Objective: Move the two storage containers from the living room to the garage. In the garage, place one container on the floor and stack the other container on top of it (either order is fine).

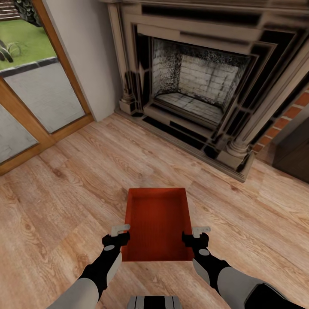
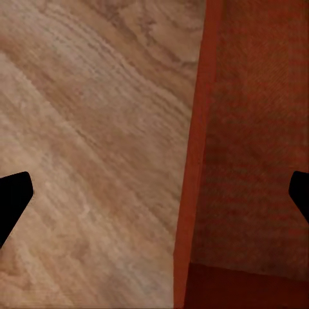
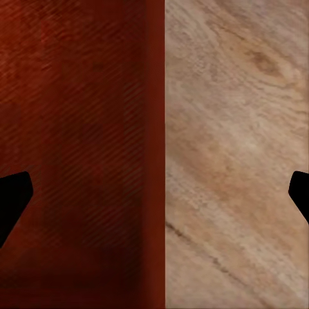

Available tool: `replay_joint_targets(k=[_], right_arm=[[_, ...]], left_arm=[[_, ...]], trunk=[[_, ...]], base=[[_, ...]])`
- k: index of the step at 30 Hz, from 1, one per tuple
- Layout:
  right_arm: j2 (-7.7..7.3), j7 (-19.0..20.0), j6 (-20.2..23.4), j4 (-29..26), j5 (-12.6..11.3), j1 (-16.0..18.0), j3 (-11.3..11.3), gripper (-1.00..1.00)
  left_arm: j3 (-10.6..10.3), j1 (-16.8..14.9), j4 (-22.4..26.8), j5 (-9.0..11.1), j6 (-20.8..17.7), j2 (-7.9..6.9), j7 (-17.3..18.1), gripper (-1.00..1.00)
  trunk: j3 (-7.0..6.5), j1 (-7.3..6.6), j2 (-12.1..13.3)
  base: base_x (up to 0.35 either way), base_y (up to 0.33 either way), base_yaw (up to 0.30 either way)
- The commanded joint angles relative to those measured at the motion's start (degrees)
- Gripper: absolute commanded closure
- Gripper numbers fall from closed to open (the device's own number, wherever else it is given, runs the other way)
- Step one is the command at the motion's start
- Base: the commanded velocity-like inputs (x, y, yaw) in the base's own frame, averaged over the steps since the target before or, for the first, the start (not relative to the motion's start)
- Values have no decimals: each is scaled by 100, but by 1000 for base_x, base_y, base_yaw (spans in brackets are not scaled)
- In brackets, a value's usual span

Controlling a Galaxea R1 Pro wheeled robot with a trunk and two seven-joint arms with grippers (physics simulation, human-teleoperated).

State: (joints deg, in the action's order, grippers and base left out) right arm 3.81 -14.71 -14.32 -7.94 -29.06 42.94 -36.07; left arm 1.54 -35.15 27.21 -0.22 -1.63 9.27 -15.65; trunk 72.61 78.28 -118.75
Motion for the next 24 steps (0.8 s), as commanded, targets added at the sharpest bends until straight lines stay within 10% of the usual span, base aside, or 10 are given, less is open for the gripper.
replay_joint_targets(k=[1, 24], right_arm=[[2, -23, -18, 3, -47, 3, -50, -100], [-23, -23, -18, 3, -47, 3, -50, -100]], left_arm=[[11, -1, 10, -5, -18, 4, -10, -100], [13, -1, 39, -19, -2, 12, -25, -100]], trunk=[[22, 22, -43], [129, 154, -283]], base=[[0, 0, 0], [0, 0, 0]])
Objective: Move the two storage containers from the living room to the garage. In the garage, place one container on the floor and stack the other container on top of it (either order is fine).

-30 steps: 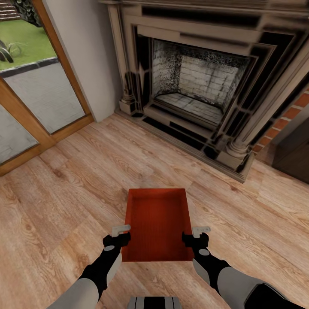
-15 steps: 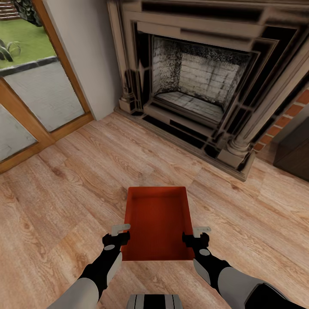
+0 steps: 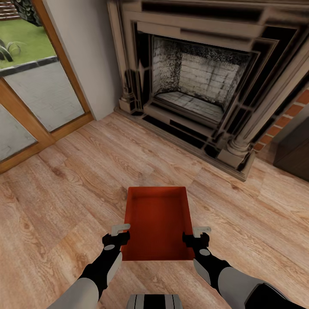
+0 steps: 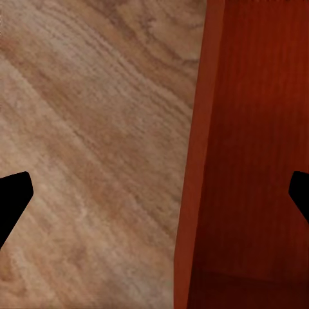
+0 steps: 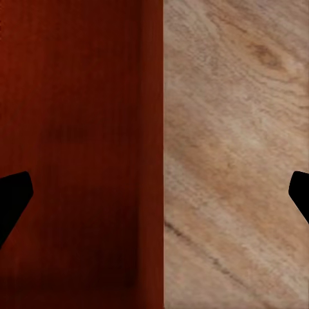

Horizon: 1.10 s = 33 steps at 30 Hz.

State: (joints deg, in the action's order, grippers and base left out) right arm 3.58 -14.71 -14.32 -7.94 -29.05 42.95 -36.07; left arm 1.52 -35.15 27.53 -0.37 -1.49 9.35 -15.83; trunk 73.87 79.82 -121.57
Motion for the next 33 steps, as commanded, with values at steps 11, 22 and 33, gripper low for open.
replay_joint_targets(k=[11, 22, 33], right_arm=[[6, -23, -18, 3, -48, 3, -49, -100], [20, -23, -18, 3, -48, 3, -49, -100], [12, -23, -18, 1, -48, 3, -49, -100]], left_arm=[[37, -1, -78, 186, 1294, 24, -397, -100], [-29, -1, -79, 185, 1386, 26, -898, -100], [-150, 2, -94, 200, 1367, 65, -662, -100]], trunk=[[3, -1, -1], [3, -1, -1], [3, -1, -1]], base=[[0, 0, 0], [0, 0, 0], [0, 0, 0]])
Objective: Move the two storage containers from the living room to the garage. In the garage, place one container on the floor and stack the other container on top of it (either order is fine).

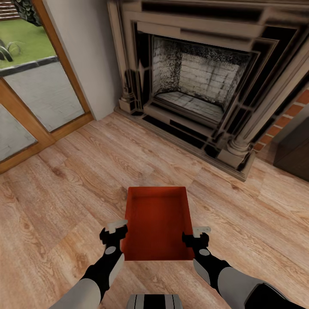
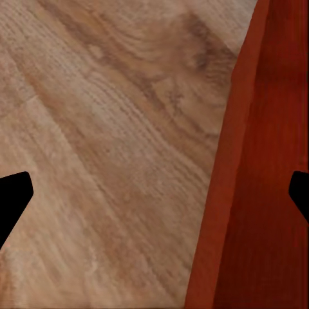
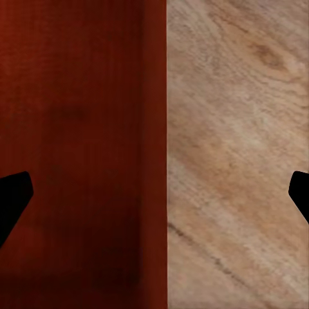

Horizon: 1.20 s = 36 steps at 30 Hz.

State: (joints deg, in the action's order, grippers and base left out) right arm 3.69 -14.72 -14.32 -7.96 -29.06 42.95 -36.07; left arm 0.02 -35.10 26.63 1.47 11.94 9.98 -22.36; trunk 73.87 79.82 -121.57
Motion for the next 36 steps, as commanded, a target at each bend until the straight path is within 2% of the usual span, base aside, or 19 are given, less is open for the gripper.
replay_joint_targets(k=[1, 4, 6, 7, 8, 11, 21, 36], right_arm=[[0, -23, -18, 3, -48, 3, -49, -100], [0, -23, -18, 4, -48, 3, -49, -100], [-2, -23, -18, 4, -48, 3, -49, -100], [-6, -23, -18, 5, -48, 3, -49, -100], [-10, -23, -18, 5, -48, 3, -49, -100], [-4, -23, -18, 5, -49, 3, -49, -100], [-7, -23, -18, 5, -55, 3, -49, -100], [16, -23, -18, 5, -56, 3, -55, -100]], left_arm=[[-24, -3, -9, 17, 5, 2, 64, -100], [-168, -5, -14, 13, -236, 2, 395, -100], [-297, -5, -16, 10, -628, 2, 673, -100], [-378, -5, -13, 4, -939, -3, 872, -100], [-482, -6, 9, -5, -1421, -16, 1240, -100], [-528, -6, 16, -3, -1691, -26, 1482, -100], [-555, -6, 63, -34, -1993, -41, 1539, -100], [-510, -6, 447, -9, -1941, -75, 1481, -100]], trunk=[[3, -1, -1], [3, -1, -1], [3, -1, -1], [3, -1, -1], [3, -1, -1], [3, -1, -1], [3, -1, -1], [3, -1, -1]], base=[[0, 0, 0], [0, 0, 0], [0, 0, 0], [0, 0, 0], [0, 0, 0], [0, 0, 0], [0, 0, 0], [0, 0, 0]])
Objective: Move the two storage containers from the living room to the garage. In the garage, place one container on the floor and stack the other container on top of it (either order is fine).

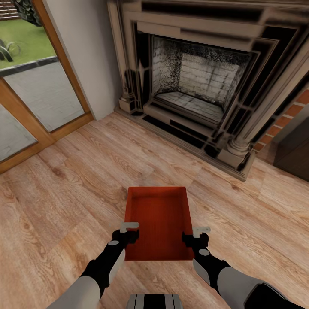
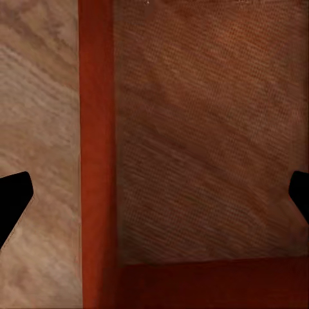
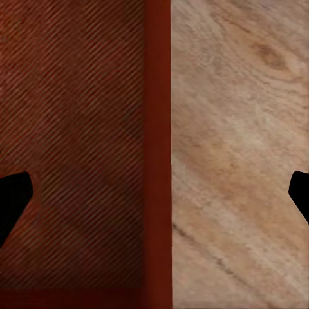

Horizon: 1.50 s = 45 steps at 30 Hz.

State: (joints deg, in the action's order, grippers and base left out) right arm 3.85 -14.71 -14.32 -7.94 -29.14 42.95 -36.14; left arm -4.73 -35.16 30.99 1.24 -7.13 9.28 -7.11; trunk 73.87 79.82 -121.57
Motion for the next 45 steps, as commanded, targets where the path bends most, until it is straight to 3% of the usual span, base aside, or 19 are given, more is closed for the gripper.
replay_joint_targets(k=[1, 7, 10, 27, 36, 45], right_arm=[[3, -23, -18, 3, -48, 3, -49, -100], [17, -23, -18, 3, -48, 3, -51, -100], [19, -23, -18, 3, -48, 3, -51, -100], [28, -23, -18, 107, -39, 3, -60, -100], [35, -23, -18, 108, -30, 3, -60, -100], [46, -23, -18, 103, -16, 3, -69, -100]], left_arm=[[-28, 0, 28, 21, -32, -4, -49, -100], [9, 0, 32, 84, -22, -6, -600, -100], [10, 0, 19, 86, -12, -5, -693, -100], [-1, 0, 99, 78, 1, -14, -741, -100], [-16, 0, 96, 70, 1, -25, -747, -100], [-15, 0, 92, 72, 1, -40, -748, -100]], trunk=[[3, -1, -1], [3, -1, -1], [3, -1, -1], [3, -1, -1], [165, 197, -362], [165, 197, -362]], base=[[0, 0, 0], [0, 0, 0], [0, 0, 0], [0, 0, 0], [0, 0, 0], [0, 0, 0]])
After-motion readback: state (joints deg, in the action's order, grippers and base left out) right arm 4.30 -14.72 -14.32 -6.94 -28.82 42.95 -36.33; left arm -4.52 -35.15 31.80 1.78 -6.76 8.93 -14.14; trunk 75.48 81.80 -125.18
